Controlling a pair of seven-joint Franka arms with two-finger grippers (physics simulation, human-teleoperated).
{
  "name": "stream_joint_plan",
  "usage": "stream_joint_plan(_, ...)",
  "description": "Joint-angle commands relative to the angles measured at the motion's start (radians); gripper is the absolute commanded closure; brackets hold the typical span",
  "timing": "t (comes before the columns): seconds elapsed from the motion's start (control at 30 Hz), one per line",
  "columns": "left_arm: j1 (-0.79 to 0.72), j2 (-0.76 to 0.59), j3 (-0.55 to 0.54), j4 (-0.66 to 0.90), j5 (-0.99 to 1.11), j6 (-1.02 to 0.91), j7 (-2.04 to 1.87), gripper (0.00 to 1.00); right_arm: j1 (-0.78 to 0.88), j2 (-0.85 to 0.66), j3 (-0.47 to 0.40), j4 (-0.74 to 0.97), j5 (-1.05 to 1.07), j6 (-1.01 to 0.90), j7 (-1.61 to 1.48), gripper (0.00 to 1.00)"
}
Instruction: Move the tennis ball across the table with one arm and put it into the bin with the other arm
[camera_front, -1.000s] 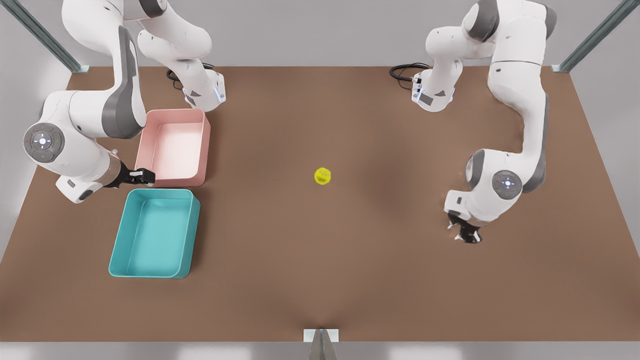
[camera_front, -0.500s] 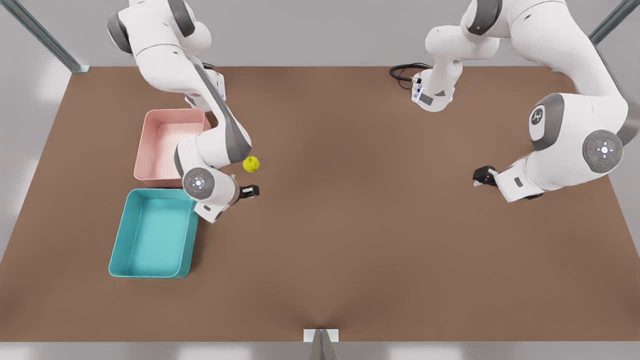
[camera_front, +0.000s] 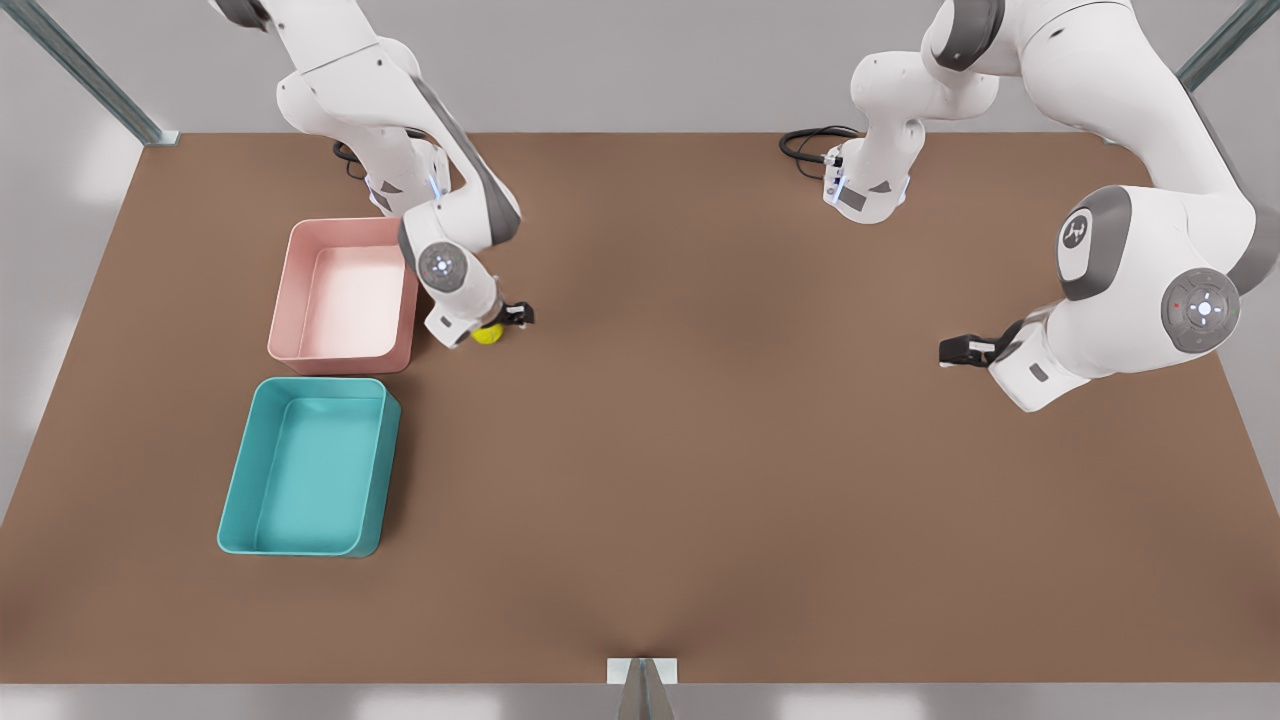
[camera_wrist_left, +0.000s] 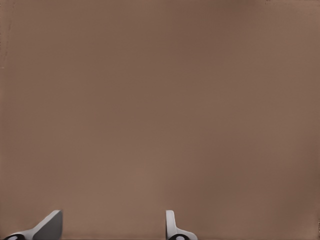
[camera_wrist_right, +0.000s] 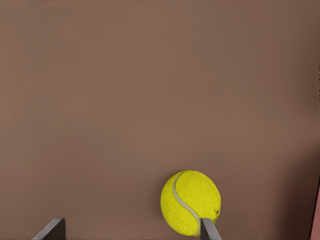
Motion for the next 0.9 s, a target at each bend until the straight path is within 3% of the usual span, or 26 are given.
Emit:
stream_joint_plan(0.0,-0.001,-0.001,0.000,0.001,0.000,-0.006,-0.196,0.00,-0.003,-0.012,-0.001,-0.040,-0.003,0.179,0.201,0.00)
stream_joint_plan(0.13,-0.001,0.000,0.000,-0.001,0.000,-0.008,-0.198,0.00,0.002,-0.019,0.001,-0.140,-0.010,0.269,0.204,0.00)
stream_joint_plan(0.87,-0.001,0.009,0.000,0.001,-0.001,-0.005,-0.196,0.00,-0.012,0.090,-0.005,-0.166,-0.032,0.298,0.187,0.00)
